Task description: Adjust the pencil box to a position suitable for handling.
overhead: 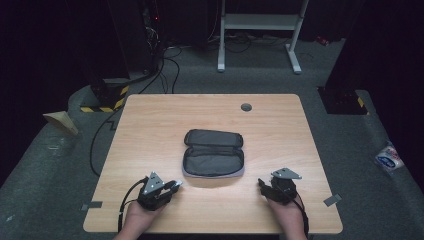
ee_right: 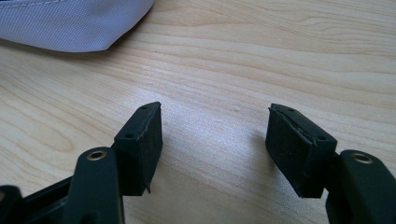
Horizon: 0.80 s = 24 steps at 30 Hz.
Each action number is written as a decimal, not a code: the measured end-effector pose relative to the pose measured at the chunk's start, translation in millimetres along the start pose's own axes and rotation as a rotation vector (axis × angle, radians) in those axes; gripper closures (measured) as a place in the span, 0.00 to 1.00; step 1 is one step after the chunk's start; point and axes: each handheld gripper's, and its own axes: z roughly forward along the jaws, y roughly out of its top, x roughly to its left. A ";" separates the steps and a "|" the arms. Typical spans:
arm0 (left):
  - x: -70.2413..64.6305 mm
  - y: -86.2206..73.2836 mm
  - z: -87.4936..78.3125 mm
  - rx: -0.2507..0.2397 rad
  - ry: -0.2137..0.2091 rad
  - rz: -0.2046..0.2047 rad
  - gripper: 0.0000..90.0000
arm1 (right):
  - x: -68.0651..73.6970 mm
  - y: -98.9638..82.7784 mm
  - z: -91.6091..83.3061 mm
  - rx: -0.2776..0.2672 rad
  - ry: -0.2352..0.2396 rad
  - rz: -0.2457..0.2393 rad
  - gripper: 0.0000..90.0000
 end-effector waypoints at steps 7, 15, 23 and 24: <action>6.0 3.0 -4.5 -0.028 0.009 -0.023 0.81 | 0.6 0.4 0.5 0.002 0.001 0.002 0.40; 8.2 7.8 -9.2 -0.053 0.011 -0.023 0.81 | 0.6 0.3 0.6 -0.001 0.000 0.000 0.40; 8.2 15.9 -17.9 -0.114 0.008 -0.035 0.81 | 0.9 0.3 0.6 -0.001 -0.002 0.003 0.40; 7.9 16.8 -18.9 -0.124 0.008 -0.040 0.81 | 0.9 0.3 0.6 -0.001 -0.002 0.003 0.40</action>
